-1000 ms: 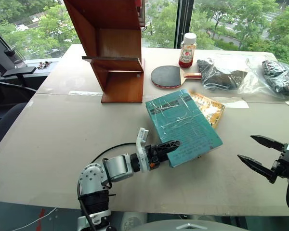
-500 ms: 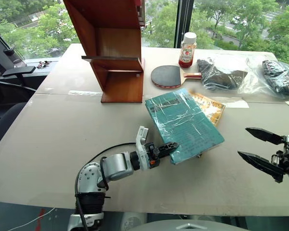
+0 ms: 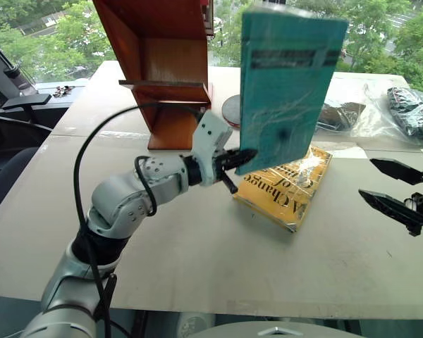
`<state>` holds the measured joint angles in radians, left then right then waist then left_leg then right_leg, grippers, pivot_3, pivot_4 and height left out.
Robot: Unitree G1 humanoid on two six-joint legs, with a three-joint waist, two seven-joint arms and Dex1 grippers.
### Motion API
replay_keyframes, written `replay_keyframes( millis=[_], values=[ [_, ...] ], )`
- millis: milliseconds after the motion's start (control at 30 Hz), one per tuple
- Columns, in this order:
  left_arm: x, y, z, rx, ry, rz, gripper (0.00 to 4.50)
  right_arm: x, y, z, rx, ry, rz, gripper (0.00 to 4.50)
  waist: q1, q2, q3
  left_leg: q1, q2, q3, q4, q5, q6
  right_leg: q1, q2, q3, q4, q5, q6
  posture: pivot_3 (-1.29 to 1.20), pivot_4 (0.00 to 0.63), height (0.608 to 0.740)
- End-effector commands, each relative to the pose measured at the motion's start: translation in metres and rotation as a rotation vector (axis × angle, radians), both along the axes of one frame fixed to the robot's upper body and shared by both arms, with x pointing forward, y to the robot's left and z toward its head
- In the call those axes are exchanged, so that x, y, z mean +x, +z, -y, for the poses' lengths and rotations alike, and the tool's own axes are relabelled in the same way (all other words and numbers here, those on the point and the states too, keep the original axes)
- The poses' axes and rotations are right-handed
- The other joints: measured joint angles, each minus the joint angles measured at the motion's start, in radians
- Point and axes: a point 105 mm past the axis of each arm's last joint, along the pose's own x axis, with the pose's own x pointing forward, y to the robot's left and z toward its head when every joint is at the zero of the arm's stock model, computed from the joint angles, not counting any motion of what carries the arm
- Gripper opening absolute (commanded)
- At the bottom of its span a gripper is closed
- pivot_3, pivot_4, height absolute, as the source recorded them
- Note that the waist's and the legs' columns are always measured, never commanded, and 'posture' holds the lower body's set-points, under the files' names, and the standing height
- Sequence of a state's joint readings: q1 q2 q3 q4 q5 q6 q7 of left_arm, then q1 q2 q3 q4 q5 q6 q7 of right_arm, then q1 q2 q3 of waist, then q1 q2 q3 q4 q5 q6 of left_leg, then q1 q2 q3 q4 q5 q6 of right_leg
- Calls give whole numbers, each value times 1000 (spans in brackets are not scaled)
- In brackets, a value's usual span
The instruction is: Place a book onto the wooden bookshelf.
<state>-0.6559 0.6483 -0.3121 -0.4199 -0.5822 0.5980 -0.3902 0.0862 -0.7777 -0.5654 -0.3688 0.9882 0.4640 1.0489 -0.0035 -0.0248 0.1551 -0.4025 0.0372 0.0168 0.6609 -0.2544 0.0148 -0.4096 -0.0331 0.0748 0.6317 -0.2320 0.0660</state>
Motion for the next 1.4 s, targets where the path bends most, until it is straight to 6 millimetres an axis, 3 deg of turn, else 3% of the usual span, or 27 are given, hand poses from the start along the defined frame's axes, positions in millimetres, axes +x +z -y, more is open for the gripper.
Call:
replay_keyframes(
  millis=[33, 167, 267, 500, 800, 1033, 1133, 1267, 1400],
  values=[
    [7, 31, -1, 136, 62, 411, 69, 4, 18, -2, 30, -4, 82, 4500, 0, 0, 0, 0, 0, 0, -2, 0, 0, 0, 0, 0, -1, 0, 0, 0, 150, 740],
    [30, 63, -30, 304, 313, 731, 69, 11, 35, -4, 62, -8, 148, 4500, -1, -1, 2, 0, 0, 0, -4, 0, 0, 0, 1, 0, -2, 0, 1, 0, 150, 740],
    [36, 77, -49, 450, 441, 898, 69, 20, 44, -3, 91, -29, 181, 4500, -3, -1, 3, 0, 0, 0, -7, 0, 0, -1, 1, 0, -3, 2, 5, 0, 150, 740],
    [37, 100, -77, 676, 627, 1111, 69, 37, 51, -1, 144, -47, 191, 4500, 1, -1, 3, -2, 1, -1, -8, 0, 0, -3, 0, -1, -4, 3, 5, 0, 150, 740],
    [29, 114, -109, 801, 836, 1116, 69, 51, 64, -10, 190, 20, 201, 4500, -6, -1, 3, -4, 1, -1, -7, 0, 0, -4, 0, -2, -3, 3, 5, 0, 150, 740],
    [38, 83, -136, 875, 888, 821, 69, 59, 67, -16, 189, 52, 209, 4500, -32, -1, 4, 1, 1, 0, -7, 0, 0, -5, 1, -1, 6, 2, 5, 0, 150, 740],
    [39, 73, -135, 872, 878, 767, 69, 60, 66, -18, 190, 57, 209, 4500, -32, -1, 4, 2, 2, -1, -7, 0, 0, -5, 2, -1, 10, 2, 5, 0, 150, 740],
    [38, 74, -135, 879, 894, 771, 69, 59, 64, -18, 184, 59, 211, 4500, -26, -1, 4, 1, 2, -1, -3, 0, 0, -5, 2, -1, 10, 2, 5, 0, 150, 740],
    [39, 81, -154, 1000, 973, 801, 69, 59, 66, -18, 186, 55, 223, 4500, -26, -1, 4, 1, 1, -1, -3, 0, 0, -5, 1, -1, 10, 3, 5, 0, 150, 740]
  ],
)
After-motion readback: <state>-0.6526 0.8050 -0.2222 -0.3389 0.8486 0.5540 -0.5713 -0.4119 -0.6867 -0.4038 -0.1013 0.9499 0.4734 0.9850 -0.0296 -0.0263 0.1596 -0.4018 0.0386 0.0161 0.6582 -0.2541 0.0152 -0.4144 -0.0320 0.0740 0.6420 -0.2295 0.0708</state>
